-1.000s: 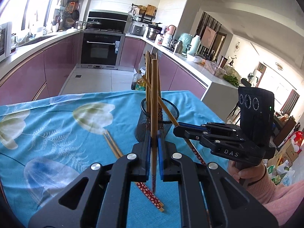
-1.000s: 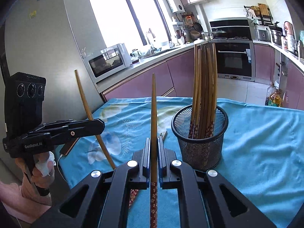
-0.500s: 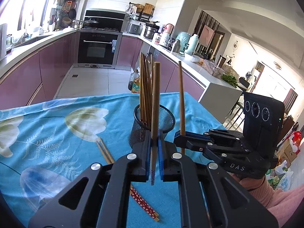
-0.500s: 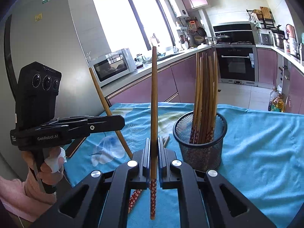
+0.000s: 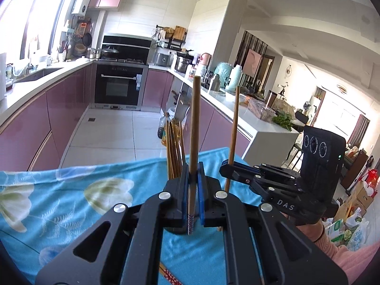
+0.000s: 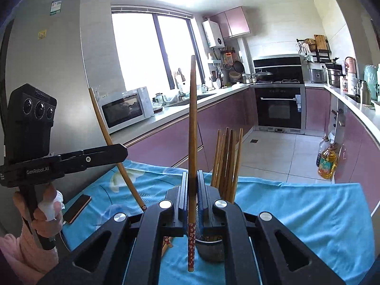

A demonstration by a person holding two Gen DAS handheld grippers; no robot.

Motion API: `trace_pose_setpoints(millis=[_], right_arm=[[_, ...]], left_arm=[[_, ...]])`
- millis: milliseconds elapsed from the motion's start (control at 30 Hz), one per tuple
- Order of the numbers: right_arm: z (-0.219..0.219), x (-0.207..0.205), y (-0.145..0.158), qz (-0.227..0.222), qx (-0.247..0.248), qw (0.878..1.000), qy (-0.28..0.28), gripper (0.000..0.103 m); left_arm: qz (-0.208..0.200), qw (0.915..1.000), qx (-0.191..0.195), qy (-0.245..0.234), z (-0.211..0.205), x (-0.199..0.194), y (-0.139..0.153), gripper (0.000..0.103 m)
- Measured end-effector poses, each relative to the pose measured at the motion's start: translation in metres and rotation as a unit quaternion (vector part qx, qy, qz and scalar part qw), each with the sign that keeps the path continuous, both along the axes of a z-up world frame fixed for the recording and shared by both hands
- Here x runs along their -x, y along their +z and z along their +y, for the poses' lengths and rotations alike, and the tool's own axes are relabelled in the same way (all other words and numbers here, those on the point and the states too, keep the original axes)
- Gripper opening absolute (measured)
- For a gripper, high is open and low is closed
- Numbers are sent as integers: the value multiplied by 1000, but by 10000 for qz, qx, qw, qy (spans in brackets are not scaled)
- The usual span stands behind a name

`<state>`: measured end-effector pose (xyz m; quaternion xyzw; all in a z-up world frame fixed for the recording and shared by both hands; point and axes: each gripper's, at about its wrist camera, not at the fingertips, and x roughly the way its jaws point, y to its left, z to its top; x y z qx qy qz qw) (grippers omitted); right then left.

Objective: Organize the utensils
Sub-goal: 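Lower the chopstick into the mesh cup with the right gripper, then open the right gripper and withdraw from the mesh cup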

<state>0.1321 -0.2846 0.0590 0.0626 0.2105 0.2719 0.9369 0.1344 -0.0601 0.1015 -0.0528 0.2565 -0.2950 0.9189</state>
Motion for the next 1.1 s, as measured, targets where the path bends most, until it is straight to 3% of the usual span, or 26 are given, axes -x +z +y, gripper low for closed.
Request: trace_pose_setpoints(millis=[433,933,1100], right_arm=[[2,-40,-1,-120,1,9994,-325,6],[14,-59,-47,619,373,9971,-228,6],[15,-63,-60,890,466,9947,-224,8]], left_arm=[[-222,9997,-21,143,-19,-25,15,7],[508,9935,-1018,-32,-51,-60,-55,8],[745,9906,-1143,20,-54,-78,-75,9]])
